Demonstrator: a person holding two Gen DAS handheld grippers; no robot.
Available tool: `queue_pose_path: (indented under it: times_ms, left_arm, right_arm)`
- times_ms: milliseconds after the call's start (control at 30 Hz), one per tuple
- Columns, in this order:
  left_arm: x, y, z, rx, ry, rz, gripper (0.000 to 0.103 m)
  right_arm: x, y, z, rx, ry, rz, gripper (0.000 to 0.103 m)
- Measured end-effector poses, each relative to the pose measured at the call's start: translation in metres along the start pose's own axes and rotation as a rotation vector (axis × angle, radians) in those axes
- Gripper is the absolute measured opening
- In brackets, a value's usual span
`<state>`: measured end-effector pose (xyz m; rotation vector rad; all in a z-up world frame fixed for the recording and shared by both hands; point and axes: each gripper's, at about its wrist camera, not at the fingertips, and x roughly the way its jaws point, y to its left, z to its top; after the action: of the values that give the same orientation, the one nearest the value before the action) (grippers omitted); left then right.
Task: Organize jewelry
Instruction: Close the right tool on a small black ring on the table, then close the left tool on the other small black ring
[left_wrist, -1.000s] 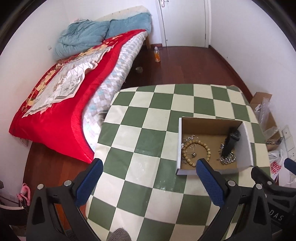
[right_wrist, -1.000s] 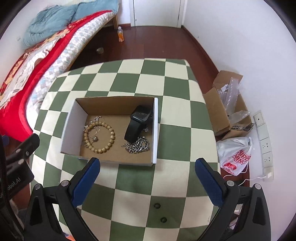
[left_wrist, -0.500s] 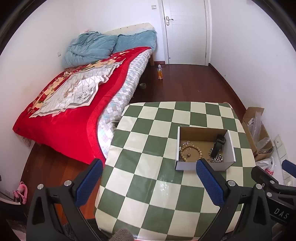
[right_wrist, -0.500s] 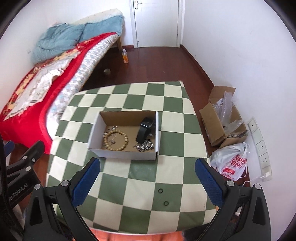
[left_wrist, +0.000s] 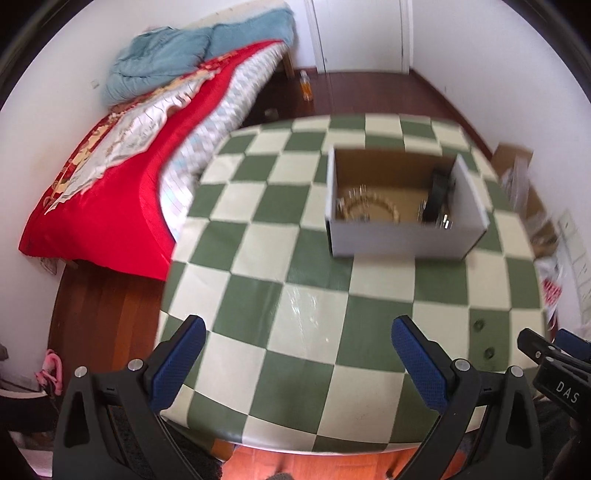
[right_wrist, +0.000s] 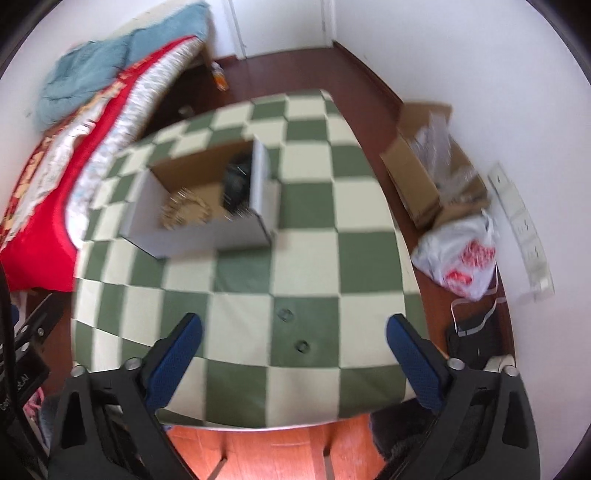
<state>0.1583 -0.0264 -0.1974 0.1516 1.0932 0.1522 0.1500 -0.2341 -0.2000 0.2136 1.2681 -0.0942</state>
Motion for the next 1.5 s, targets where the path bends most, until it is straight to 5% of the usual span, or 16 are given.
queue_pose_path:
  times_ms: [133, 433, 600, 667, 700, 1000, 1167, 1500]
  left_arm:
    - [0.032, -0.013, -0.012, 0.049, 0.045, 0.044, 0.103]
    - [0.067, -0.020, -0.030, 0.087, 0.116, 0.058, 0.103]
    - [0.071, -0.023, -0.031, 0.088, 0.129, 0.049, 0.103]
    - [0.071, -0.025, -0.030, 0.086, 0.131, 0.036, 0.103]
    - [0.070, -0.028, -0.030, 0.090, 0.131, 0.028, 0.103]
    - [0.066, -0.098, -0.014, 0.219, 0.149, -0.142, 0.102]
    - [0.070, -0.140, -0.012, 0.291, 0.189, -0.251, 0.079]
    - [0.076, -0.167, -0.011, 0.329, 0.200, -0.274, 0.079]
  right_arm:
    - [0.037, -0.015, -0.014, 0.024, 0.069, 0.019, 0.065]
    - [0.091, -0.013, -0.035, 0.009, 0.154, 0.008, 0.044]
    - [0.094, 0.004, -0.036, -0.072, 0.110, -0.046, 0.035]
    - [0.094, 0.008, -0.037, -0.094, 0.098, -0.058, 0.026]
    - [0.094, 0.009, -0.037, -0.097, 0.095, -0.053, 0.012]
    - [0.073, -0.041, -0.023, 0.073, 0.049, 0.057, 0.012]
    - [0.073, -0.073, -0.013, 0.139, 0.046, 0.054, 0.012]
    - [0.081, -0.106, -0.014, 0.204, 0.054, 0.059, 0.012]
